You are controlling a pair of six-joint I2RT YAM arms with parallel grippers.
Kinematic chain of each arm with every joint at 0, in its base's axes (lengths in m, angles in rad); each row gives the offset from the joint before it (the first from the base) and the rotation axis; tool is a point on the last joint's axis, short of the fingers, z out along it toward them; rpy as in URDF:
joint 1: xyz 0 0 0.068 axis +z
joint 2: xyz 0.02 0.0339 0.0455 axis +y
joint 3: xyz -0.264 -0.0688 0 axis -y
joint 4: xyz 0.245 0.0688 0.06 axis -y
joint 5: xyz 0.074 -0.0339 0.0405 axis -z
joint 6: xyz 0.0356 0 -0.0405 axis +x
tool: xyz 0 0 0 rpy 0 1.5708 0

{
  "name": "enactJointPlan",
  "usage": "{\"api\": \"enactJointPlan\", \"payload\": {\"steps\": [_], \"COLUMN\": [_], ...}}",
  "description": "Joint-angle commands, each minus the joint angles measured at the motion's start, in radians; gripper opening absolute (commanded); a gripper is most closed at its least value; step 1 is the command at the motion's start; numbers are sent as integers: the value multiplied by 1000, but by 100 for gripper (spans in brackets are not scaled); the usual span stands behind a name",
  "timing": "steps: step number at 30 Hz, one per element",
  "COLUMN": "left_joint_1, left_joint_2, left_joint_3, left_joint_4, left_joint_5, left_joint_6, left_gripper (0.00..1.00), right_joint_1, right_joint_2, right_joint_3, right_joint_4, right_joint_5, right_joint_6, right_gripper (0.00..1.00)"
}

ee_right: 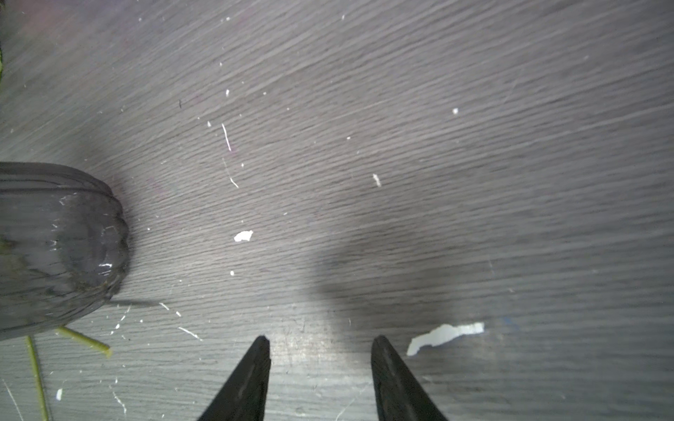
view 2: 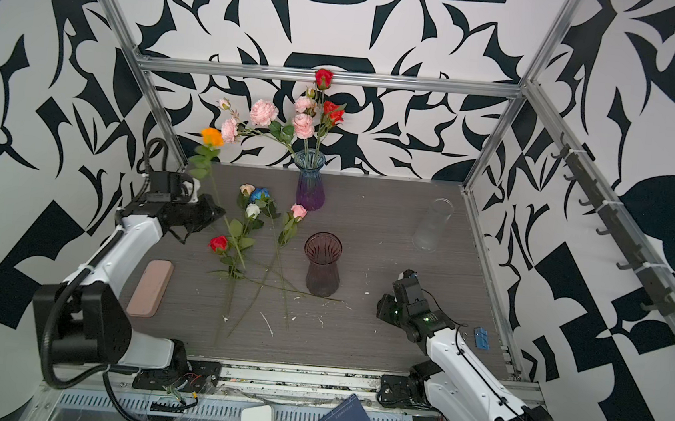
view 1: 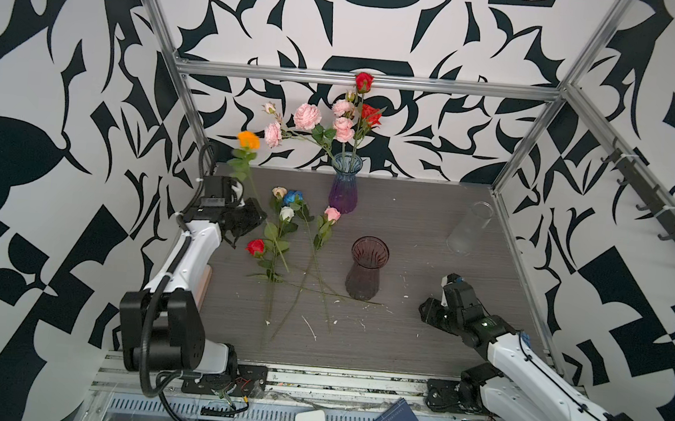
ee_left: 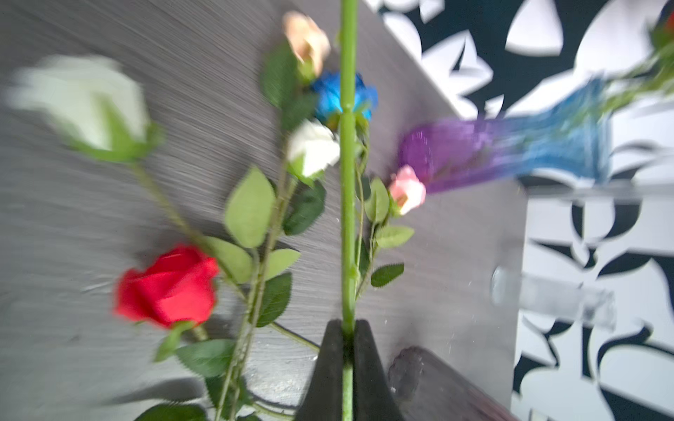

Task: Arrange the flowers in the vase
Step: 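Lift the orange rose with the left gripper and insert it into the mauve vase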

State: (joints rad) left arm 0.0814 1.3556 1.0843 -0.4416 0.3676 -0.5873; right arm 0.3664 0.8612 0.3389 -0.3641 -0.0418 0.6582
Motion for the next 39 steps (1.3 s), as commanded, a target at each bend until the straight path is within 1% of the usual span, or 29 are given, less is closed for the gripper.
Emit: {"api": "enactJointPlan", "payload": {"steps": [1, 6, 9, 11, 12, 15, 17, 19, 20, 23, 25, 30, 32, 37, 39], "left_joint_1": [-10, -11, -22, -66, -96, -303, -474, -615, -678, -790, -818, -837, -840, -847, -852], "left_joint_2": [-139, -296, -343, -372, -387, -425, -421, -399, -379, -323, -283, -195, -161, -94, -89], "left_joint_3": [-73, -142, -95, -70, -55, 6, 49, 82, 95, 86, 73, 4, -21, -73, -113], "left_joint_4": [121, 342, 416, 485, 496, 500, 503, 504, 509, 582, 637, 823, 887, 958, 1002], "left_joint_5": [50, 9, 20, 25, 6, -92, -136, -168, -181, -186, -178, -130, -105, -50, -20], "left_joint_6": [-132, -276, -284, -269, -246, -83, 59, 184, 241, 333, 341, 356, 384, 456, 496], "left_gripper": [0, 0, 0, 0, 0, 0, 0, 0, 0, 0, 0, 0, 0, 0, 0], "right_joint_1": [3, 3, 3, 3, 3, 3, 3, 3, 4, 3, 3, 3, 3, 3, 4], "right_joint_2": [14, 60, 110, 153, 170, 211, 216, 205, 196, 169, 158, 147, 144, 146, 147], "right_joint_3": [5, 15, 29, 44, 50, 66, 66, 62, 58, 50, 46, 45, 43, 43, 43], "right_joint_4": [20, 30, 42, 47, 47, 48, 48, 48, 48, 47, 46, 40, 40, 44, 44], "right_joint_5": [-7, -27, -44, -59, -65, -75, -74, -72, -69, -60, -56, -48, -50, -58, -64], "right_joint_6": [-11, -20, -30, -41, -45, -51, -51, -50, -48, -42, -41, -37, -36, -39, -42], "right_gripper": [49, 49, 49, 49, 49, 48, 47, 47, 47, 47, 47, 47, 47, 47, 47]}}
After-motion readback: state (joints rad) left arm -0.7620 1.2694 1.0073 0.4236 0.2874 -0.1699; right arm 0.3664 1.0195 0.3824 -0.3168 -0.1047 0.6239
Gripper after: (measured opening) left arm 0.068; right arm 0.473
